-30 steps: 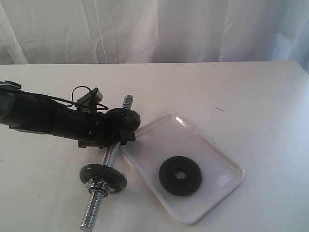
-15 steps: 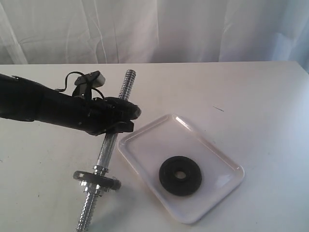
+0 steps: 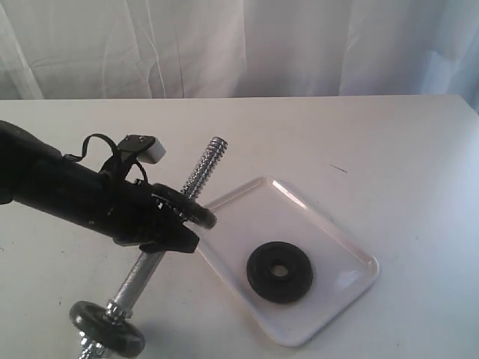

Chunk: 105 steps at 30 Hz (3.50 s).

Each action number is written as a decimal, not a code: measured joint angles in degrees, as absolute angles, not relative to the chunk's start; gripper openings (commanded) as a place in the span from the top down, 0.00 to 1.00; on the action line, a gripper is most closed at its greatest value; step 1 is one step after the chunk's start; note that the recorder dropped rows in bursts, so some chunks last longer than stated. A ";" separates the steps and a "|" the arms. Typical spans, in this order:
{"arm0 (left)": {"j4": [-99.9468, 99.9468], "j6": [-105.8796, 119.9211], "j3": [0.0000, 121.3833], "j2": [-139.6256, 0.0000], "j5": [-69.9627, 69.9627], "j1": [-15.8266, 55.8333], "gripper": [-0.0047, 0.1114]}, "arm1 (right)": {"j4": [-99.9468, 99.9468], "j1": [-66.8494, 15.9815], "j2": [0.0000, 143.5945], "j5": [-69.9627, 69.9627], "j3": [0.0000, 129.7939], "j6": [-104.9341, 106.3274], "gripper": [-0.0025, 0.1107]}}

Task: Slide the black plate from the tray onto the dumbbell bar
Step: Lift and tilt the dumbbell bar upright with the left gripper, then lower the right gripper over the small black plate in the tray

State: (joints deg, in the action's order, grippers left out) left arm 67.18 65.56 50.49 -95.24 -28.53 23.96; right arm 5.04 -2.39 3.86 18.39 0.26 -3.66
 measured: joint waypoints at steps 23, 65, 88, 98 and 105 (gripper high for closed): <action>62.41 68.16 49.42 -90.11 -30.60 23.96 0.96 | 20.45 -2.39 3.74 -6.00 0.10 -37.23 0.98; 59.73 66.76 49.42 -90.11 -27.65 23.96 0.96 | 25.36 -13.55 90.75 65.19 70.85 26.17 0.28; 55.29 62.81 49.42 -90.11 -26.98 23.96 0.96 | 25.85 -22.03 100.23 53.30 71.23 28.88 0.16; 54.85 61.88 49.42 -90.11 -26.88 23.96 0.96 | 29.42 -22.26 100.23 51.53 71.23 28.05 0.09; 54.85 61.75 49.42 -90.11 -26.53 23.96 0.96 | 30.65 -22.26 100.23 52.80 71.23 29.67 0.09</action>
State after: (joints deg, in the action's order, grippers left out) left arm 54.85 61.75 49.42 -90.11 -26.53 23.96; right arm 30.65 -22.26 100.23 52.80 71.23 29.67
